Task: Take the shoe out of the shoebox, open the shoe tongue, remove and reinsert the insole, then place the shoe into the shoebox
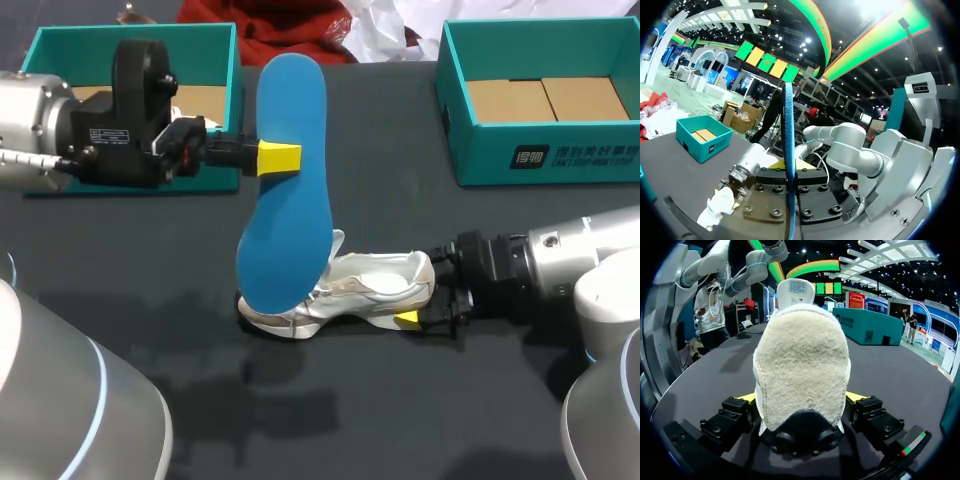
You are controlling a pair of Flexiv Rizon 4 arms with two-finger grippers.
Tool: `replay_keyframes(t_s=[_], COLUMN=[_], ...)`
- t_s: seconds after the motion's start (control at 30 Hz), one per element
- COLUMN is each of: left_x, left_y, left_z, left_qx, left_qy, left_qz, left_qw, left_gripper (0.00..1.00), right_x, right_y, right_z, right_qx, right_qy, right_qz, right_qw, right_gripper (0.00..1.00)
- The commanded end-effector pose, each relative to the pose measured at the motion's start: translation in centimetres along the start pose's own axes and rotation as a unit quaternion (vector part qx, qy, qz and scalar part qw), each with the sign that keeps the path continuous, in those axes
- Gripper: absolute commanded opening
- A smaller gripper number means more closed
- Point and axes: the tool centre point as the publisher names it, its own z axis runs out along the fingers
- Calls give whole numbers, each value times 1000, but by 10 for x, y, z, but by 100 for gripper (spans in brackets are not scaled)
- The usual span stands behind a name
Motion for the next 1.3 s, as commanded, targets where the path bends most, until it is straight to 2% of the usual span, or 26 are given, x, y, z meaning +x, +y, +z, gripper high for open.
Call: replay_keyframes(t_s=[0.03, 0.37, 0.57, 0.7, 1.0, 1.2, 1.3], left_x=[0, 0, 0, 0, 0, 0, 0], left_y=[1, 1, 1, 1, 1, 1, 1], left_z=[1, 1, 1, 1, 1, 1, 1], left_qx=[0, 0, 0, 0, 0, 0, 0], left_qy=[1, 1, 1, 1, 1, 1, 1], left_qz=[0, 0, 0, 0, 0, 0, 0], left_qw=[1000, 1000, 1000, 1000, 1000, 1000, 1000], left_gripper=[0, 0, 0, 0, 0, 0, 0], right_x=[6, 9, 8, 9, 11, 11, 11], right_y=[4, 7, 8, 17, 52, 69, 76], right_z=[-5, -27, -43, -54, -74, -80, -81], right_qx=[22, 80, 180, 246, 355, 439, 460], right_qy=[-3, 6, 21, 26, 14, 12, 6], right_qz=[2, 6, 36, 49, 47, 67, 72], right_qw=[1000, 997, 983, 968, 933, 896, 885], right_gripper=[100, 100, 100, 100, 100, 100, 100])
